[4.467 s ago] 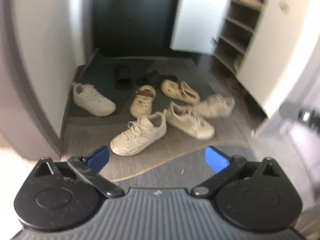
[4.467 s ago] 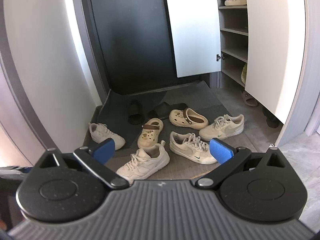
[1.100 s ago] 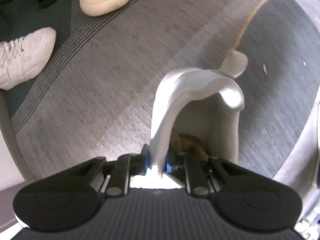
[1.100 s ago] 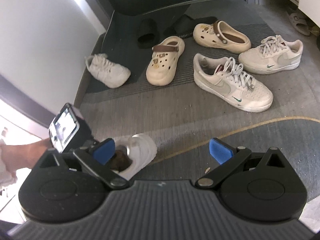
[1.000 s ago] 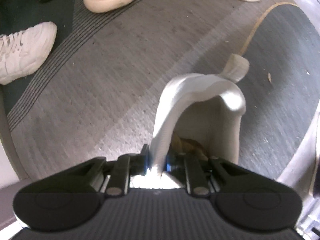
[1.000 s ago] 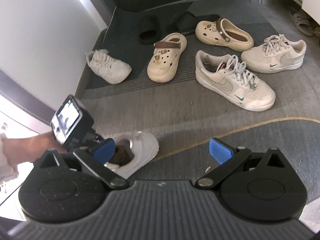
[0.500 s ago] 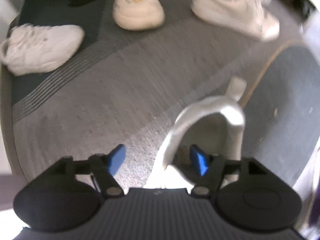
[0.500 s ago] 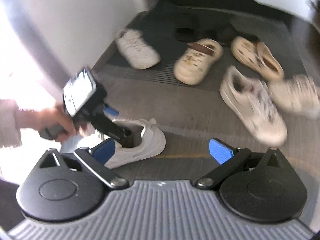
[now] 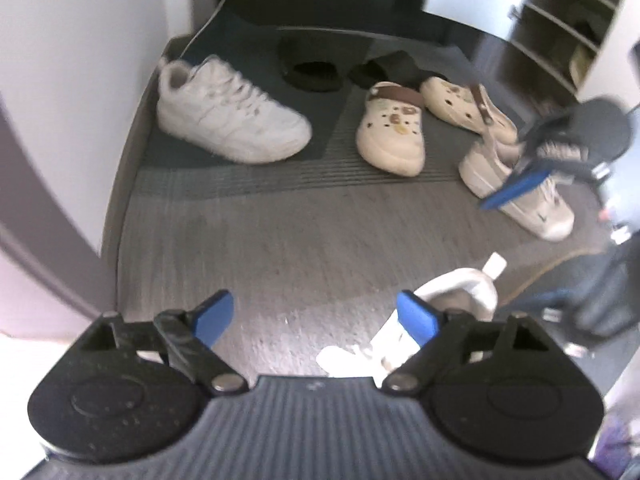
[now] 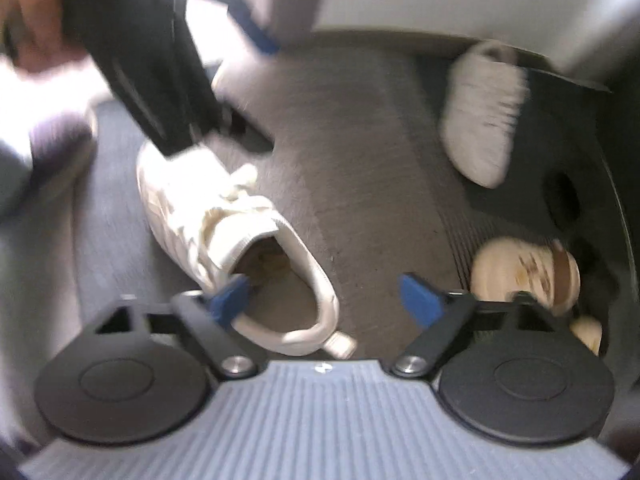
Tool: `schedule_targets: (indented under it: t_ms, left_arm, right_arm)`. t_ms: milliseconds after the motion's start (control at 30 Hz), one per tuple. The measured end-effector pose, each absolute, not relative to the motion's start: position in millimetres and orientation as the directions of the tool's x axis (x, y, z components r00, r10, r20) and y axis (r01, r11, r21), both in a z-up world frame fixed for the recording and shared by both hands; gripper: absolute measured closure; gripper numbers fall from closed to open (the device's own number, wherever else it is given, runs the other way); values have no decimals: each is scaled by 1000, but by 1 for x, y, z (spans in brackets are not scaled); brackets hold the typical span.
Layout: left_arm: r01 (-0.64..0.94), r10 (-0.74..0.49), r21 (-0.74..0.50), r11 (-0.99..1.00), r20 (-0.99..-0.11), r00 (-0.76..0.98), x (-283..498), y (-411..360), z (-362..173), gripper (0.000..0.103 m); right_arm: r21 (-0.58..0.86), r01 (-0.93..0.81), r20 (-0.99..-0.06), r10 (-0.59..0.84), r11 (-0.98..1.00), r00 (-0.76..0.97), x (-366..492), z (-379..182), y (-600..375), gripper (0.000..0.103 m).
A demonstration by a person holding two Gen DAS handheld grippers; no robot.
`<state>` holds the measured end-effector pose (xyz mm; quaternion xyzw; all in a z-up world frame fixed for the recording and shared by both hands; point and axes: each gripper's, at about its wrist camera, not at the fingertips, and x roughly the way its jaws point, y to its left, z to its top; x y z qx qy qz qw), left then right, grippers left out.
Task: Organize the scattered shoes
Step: 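Grasp the sneaker with the right tool while the left tool releases it, then carry the sneaker with the right tool and lower it onto the floor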
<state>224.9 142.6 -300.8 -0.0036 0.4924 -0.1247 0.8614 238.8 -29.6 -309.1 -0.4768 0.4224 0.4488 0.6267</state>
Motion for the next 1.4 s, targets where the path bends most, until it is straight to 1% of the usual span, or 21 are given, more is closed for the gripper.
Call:
schedule_targets:
  t_ms: [33,167,233,300,367,433,567,633,667,700,767,800,900,967,1100,1233,1300,1400]
  left_arm:
    - [190,-203,-125,974,-856,475,227,145,-303,14]
    - [202,-204,-117,972,-844,496,227,156,-297,14]
    - [210,-210,-117,971,-835,509,226,161,-295,14]
    - [206,-220,-130,970,-828,515,225,168,-293,14]
    - [194,-229,-146,970,-812,537,224,174,-290,14]
    - [184,-231,-155,971,-809,540,225,178,-290,15]
    - [176,-232,-161,971,-810,538,224,184,-291,15]
    - [167,-225,-158,973,-808,544,223,186,-293,15]
    - [164,-222,-157,974,-806,549,223,188,-293,15]
    - [161,-218,-154,975,-803,555,222,189,-294,15]
    - [157,-173,-98,983,-795,582,219,191,-295,17]
    - [155,-152,-73,985,-790,594,218,192,-296,17]
    - [149,-136,-58,987,-790,598,215,192,-297,17]
    - [142,-137,-65,988,-796,590,214,194,-298,17]
    - [151,-142,-65,986,-801,581,210,193,-300,17]
    - [153,-147,-69,986,-798,584,210,193,-299,17]
    - [148,-150,-76,986,-794,589,210,194,-297,17]
    - [135,-156,-94,986,-786,598,211,198,-292,17]
  right_arm:
    - [-229,-970,-961,137,82,239,242,-319,-25,35]
    - [-198,-976,-977,103,-89,189,250,-344,-15,39]
    - [-182,-972,-981,92,-149,169,251,-352,-11,43]
    - [-164,-964,-985,79,-209,150,252,-360,-6,53]
    - [-145,-952,-989,66,-268,132,254,-367,-2,57]
    - [-125,-937,-992,51,-326,114,255,-375,2,58]
    - [-106,-910,-994,33,-401,102,240,-396,12,59]
    - [-103,-900,-994,17,-425,105,240,-405,14,66]
    - [-96,-902,-995,16,-421,98,239,-408,15,72]
    - [-90,-905,-996,17,-416,91,239,-409,15,76]
    - [-80,-912,-997,35,-402,72,241,-406,11,76]
    - [-77,-918,-997,47,-388,64,242,-404,9,77]
    - [-62,-951,-996,82,-304,38,249,-396,4,81]
    - [-23,-980,-993,115,-198,0,258,-388,1,84]
    - [83,-997,-984,155,-5,-83,264,-379,-10,85]
    - [227,-949,-958,225,217,-178,262,-370,-33,85]
    - [263,-918,-948,254,297,-190,260,-371,-42,85]
    - [354,-817,-921,323,456,-219,253,-374,-60,85]
